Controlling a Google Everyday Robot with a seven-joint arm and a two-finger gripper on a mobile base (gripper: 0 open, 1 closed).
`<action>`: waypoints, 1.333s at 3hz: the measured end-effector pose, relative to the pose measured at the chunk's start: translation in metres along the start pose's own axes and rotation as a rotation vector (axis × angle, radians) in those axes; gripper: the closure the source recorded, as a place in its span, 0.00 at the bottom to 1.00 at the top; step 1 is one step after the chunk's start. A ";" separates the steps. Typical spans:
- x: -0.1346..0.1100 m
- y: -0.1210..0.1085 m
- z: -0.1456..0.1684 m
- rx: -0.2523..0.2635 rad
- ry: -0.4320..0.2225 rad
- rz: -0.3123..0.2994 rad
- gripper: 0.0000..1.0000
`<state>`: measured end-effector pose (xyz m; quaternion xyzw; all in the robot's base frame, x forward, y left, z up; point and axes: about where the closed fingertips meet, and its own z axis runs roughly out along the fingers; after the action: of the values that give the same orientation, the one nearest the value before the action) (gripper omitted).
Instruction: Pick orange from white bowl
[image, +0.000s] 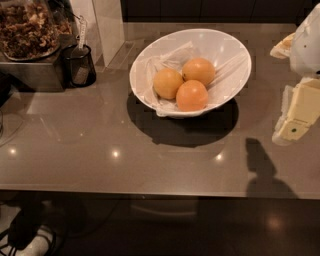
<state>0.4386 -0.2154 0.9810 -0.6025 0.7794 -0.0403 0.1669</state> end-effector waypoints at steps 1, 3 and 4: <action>0.000 0.000 0.000 0.000 0.000 0.000 0.00; -0.017 -0.037 0.010 0.001 -0.070 -0.027 0.00; -0.047 -0.074 0.020 -0.003 -0.139 -0.091 0.00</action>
Offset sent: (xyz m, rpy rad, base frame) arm 0.0105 -0.0027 -0.0037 0.0510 0.0226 -0.0132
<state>0.5239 -0.1875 0.9918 -0.6389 0.7378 -0.0049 0.2178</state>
